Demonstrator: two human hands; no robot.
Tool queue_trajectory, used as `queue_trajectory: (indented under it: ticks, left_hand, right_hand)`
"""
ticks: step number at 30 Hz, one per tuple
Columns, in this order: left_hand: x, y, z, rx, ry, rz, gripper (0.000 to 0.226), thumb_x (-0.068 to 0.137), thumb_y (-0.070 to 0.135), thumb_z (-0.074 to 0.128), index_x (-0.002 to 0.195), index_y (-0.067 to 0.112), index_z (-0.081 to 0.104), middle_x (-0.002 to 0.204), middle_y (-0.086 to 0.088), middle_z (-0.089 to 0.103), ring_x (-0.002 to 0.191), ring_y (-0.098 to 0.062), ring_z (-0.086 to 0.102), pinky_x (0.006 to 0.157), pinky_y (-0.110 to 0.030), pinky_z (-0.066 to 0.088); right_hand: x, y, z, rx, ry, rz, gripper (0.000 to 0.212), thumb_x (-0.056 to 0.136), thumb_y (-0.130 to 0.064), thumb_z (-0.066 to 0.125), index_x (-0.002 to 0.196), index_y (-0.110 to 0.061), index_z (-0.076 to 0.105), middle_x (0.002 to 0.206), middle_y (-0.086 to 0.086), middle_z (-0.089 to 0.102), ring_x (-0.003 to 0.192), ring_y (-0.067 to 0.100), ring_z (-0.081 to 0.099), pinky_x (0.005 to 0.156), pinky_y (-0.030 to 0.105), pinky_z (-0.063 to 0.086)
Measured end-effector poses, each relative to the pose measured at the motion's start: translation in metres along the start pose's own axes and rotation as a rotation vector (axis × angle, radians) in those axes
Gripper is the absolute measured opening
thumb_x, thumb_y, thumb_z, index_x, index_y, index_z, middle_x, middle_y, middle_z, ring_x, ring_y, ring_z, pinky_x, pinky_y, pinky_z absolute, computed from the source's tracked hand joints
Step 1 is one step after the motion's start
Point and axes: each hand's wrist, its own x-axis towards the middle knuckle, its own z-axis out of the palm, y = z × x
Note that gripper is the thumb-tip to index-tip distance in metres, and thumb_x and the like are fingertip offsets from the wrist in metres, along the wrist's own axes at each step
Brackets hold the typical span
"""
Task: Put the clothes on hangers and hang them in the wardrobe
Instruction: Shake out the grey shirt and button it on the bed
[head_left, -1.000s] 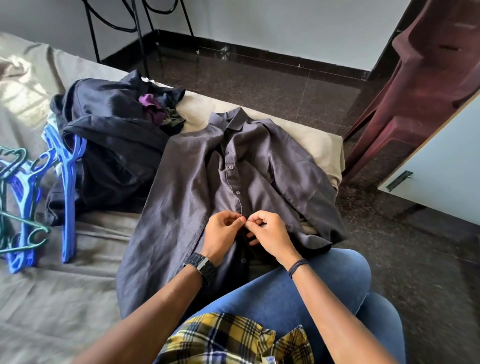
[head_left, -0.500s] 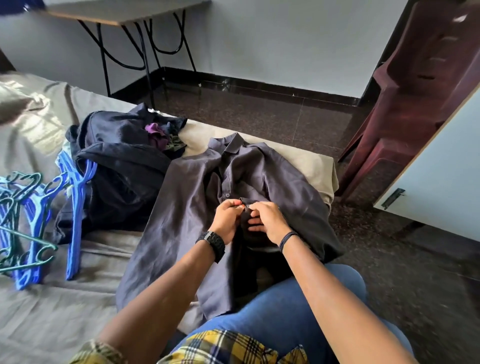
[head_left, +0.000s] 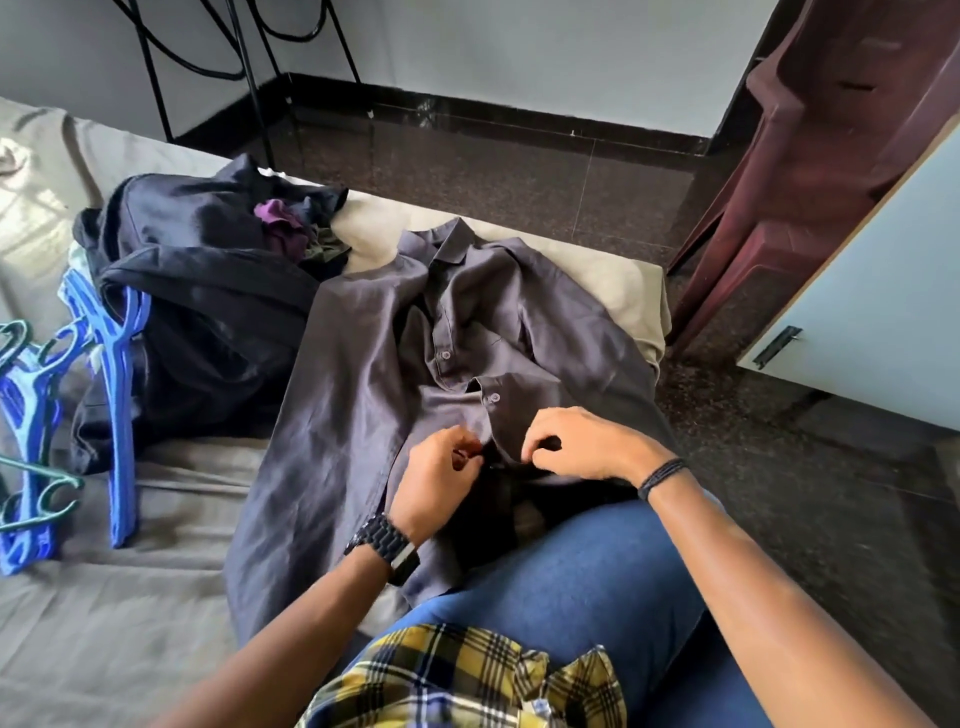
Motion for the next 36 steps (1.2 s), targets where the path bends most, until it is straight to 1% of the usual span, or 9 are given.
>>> queue_trajectory:
  ticks: [3, 9, 13, 15, 21, 24, 26, 29, 36]
  left_hand:
    - [-0.004, -0.004, 0.006, 0.052, -0.003, 0.015, 0.015, 0.081, 0.008, 0.067, 0.095, 0.01, 0.07, 0.09, -0.003, 0.06, 0.081, -0.022, 0.062, 0.08, -0.026, 0.047]
    - [0.001, -0.004, 0.017, 0.176, -0.135, 0.022, 0.028, 0.087, 0.019, 0.063, 0.115, 0.016, 0.067, 0.102, -0.007, 0.059, 0.097, -0.026, 0.059, 0.087, -0.032, 0.044]
    - [0.008, -0.004, 0.023, 0.213, -0.157, 0.004, 0.025, 0.085, 0.02, 0.065, 0.109, 0.012, 0.067, 0.107, -0.011, 0.063, 0.1, -0.029, 0.06, 0.085, -0.033, 0.043]
    - [0.01, -0.004, 0.023, 0.188, -0.141, -0.007, 0.021, 0.083, 0.021, 0.068, 0.101, 0.01, 0.069, 0.101, -0.011, 0.067, 0.095, -0.029, 0.062, 0.081, -0.034, 0.044]
    - [-0.001, 0.001, 0.013, -0.077, -0.039, -0.072, 0.012, 0.074, 0.015, 0.078, 0.077, 0.016, 0.066, 0.073, 0.003, 0.066, 0.068, -0.01, 0.06, 0.067, -0.019, 0.047]
    - [-0.01, 0.008, 0.004, -0.229, -0.02, -0.132, 0.014, 0.074, 0.013, 0.079, 0.073, 0.021, 0.067, 0.062, 0.011, 0.064, 0.055, 0.005, 0.056, 0.058, -0.01, 0.044]
    - [-0.015, 0.011, -0.002, -0.337, -0.052, -0.179, 0.015, 0.075, 0.011, 0.078, 0.071, 0.022, 0.069, 0.06, 0.006, 0.068, 0.053, 0.0, 0.06, 0.061, -0.019, 0.05]
    - [-0.023, 0.017, -0.011, -0.534, -0.095, -0.243, 0.016, 0.077, 0.004, 0.076, 0.071, 0.018, 0.069, 0.064, -0.001, 0.07, 0.058, -0.012, 0.065, 0.066, -0.03, 0.056]
    - [-0.029, 0.039, -0.024, -0.88, -0.202, -0.361, 0.011, 0.082, -0.007, 0.065, 0.077, 0.003, 0.068, 0.061, -0.004, 0.065, 0.057, -0.009, 0.061, 0.058, -0.019, 0.055]
  right_hand:
    - [-0.004, 0.005, -0.003, 0.008, -0.019, 0.011, 0.009, 0.08, -0.02, 0.064, 0.085, -0.023, 0.071, 0.092, -0.008, 0.062, 0.09, 0.009, 0.056, 0.085, 0.026, 0.047]
    - [-0.008, 0.003, 0.005, 0.021, 0.157, 0.08, 0.009, 0.083, -0.017, 0.056, 0.075, -0.016, 0.052, 0.07, -0.008, 0.053, 0.068, 0.012, 0.049, 0.061, 0.02, 0.034]
    - [-0.011, 0.004, 0.012, -0.255, 0.361, 0.045, 0.007, 0.091, -0.019, 0.049, 0.084, -0.016, 0.048, 0.063, -0.008, 0.048, 0.068, 0.021, 0.049, 0.085, 0.033, 0.036]
    - [-0.014, 0.004, 0.015, -0.205, 0.351, 0.034, 0.005, 0.091, -0.022, 0.053, 0.088, -0.018, 0.054, 0.061, -0.011, 0.05, 0.072, 0.017, 0.054, 0.091, 0.033, 0.035]
    - [-0.027, 0.0, 0.02, 0.217, 0.13, 0.106, 0.008, 0.086, -0.022, 0.064, 0.079, -0.023, 0.067, 0.055, -0.01, 0.054, 0.045, -0.002, 0.047, 0.056, 0.018, 0.041]
    - [-0.029, -0.005, 0.024, 0.276, 0.142, 0.099, 0.009, 0.084, -0.022, 0.066, 0.076, -0.025, 0.066, 0.06, -0.008, 0.056, 0.048, -0.004, 0.046, 0.057, 0.013, 0.035]
    - [-0.03, -0.01, 0.026, 0.348, 0.165, 0.085, 0.015, 0.082, -0.025, 0.071, 0.07, -0.031, 0.064, 0.061, -0.008, 0.056, 0.05, -0.002, 0.045, 0.056, 0.011, 0.034]
    - [-0.032, -0.016, 0.03, 0.471, 0.244, 0.088, 0.015, 0.08, -0.029, 0.074, 0.068, -0.029, 0.066, 0.057, -0.005, 0.052, 0.053, 0.001, 0.04, 0.058, 0.019, 0.035]
    - [-0.047, -0.037, 0.035, 0.552, 0.64, 0.162, 0.008, 0.081, -0.017, 0.073, 0.077, -0.012, 0.068, 0.062, -0.009, 0.059, 0.056, -0.001, 0.052, 0.057, 0.008, 0.039]
